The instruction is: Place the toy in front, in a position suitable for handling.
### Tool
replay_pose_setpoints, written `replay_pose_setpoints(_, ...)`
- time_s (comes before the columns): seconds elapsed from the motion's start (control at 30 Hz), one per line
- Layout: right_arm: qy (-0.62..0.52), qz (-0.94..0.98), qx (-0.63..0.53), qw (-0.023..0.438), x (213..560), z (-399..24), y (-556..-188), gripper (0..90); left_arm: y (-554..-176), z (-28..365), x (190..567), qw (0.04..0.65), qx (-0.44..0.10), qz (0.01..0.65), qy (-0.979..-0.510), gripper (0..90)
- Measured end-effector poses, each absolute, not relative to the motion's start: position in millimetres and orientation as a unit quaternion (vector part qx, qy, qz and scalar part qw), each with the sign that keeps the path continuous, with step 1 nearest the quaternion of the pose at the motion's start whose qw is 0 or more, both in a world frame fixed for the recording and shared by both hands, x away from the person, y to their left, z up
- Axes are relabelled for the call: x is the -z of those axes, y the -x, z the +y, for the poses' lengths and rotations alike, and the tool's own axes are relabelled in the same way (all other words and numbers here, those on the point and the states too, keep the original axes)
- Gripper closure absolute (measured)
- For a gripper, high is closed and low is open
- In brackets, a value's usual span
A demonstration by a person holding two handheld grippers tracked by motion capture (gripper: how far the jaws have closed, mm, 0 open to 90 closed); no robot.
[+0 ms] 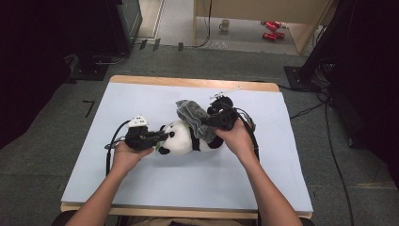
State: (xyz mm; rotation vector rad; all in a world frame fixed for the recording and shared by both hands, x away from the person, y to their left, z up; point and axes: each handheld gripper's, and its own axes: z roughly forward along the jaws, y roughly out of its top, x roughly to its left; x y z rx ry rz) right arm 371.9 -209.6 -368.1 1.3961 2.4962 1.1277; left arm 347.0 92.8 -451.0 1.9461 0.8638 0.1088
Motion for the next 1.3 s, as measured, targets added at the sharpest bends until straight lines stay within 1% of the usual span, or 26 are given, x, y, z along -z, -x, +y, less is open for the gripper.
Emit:
replay_pose_setpoints(0.23, -0.468, 0.798, -0.377, 0.05, 365, -219, -375, 80.0, -345, 94, 451, 0.479, -0.041, 0.352, -0.803, 80.4)
replay_pose_setpoints(0.43, -0.472, 0.756, -0.451, 0.036, 350, -237, -375, 80.0, -342, 95, 449, 0.476, -0.023, 0.351, -0.806, 81.8)
replay_pose_setpoints(0.6, -0.476, 0.729, -0.491, 0.042, 334, -256, -374, 79.9, -341, 95, 444, 0.473, -0.025, 0.345, -0.81, 84.9)
replay_pose_setpoints(0.73, -0.484, 0.713, -0.506, 0.047, 328, -270, -374, 79.9, -341, 96, 441, 0.469, -0.024, 0.337, -0.816, 86.1)
replay_pose_setpoints(1.1, -0.502, 0.701, -0.507, 0.01, 349, -284, -384, 79.9, -340, 97, 442, 0.469, -0.024, 0.328, -0.82, 85.4)
replay_pose_setpoints(1.3, -0.503, 0.704, -0.502, 0.004, 356, -281, -386, 79.9, -340, 98, 444, 0.472, -0.02, 0.328, -0.818, 85.2)
